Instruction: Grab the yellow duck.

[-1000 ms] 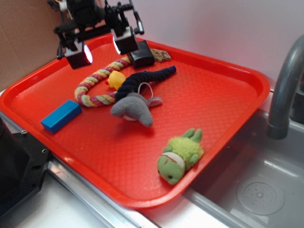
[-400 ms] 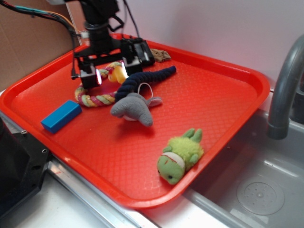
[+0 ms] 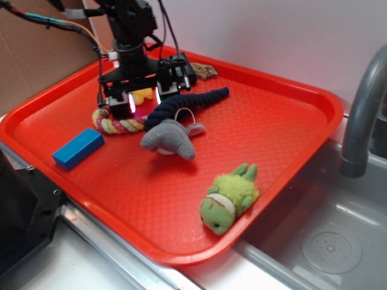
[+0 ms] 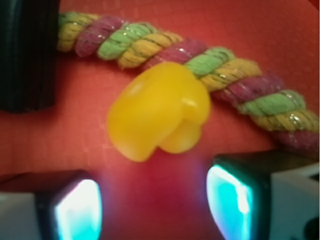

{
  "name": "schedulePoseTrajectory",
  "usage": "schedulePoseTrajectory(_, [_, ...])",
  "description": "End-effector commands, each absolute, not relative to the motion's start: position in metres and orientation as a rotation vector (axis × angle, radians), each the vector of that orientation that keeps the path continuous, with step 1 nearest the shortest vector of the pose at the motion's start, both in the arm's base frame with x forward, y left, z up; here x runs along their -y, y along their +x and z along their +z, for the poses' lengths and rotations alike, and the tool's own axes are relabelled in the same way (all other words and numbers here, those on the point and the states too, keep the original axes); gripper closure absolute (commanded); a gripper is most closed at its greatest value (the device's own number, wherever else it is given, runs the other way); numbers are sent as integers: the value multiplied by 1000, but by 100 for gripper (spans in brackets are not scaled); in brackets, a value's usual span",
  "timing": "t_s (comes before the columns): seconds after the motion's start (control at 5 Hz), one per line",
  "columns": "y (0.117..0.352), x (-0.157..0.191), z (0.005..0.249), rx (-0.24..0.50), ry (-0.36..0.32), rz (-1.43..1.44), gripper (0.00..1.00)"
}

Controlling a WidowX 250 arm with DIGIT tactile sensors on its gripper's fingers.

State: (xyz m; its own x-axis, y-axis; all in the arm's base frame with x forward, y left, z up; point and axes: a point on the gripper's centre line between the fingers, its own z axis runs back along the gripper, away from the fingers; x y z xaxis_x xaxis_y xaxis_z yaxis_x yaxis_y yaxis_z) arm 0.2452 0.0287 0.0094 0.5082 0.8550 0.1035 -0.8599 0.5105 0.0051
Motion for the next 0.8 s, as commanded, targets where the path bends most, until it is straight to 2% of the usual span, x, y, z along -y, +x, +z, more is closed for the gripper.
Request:
schedulePoseTrajectory(0.0, [258,-37,67,45,19,721,100])
schedulePoseTrajectory(0.2, [259,-45,116,46,-43,538,0])
schedulePoseTrajectory(0.4, [268,-53,125,29,-59,476,0])
schedulePoseTrajectory(0.6, [272,-62,109,-16,-31,226,0])
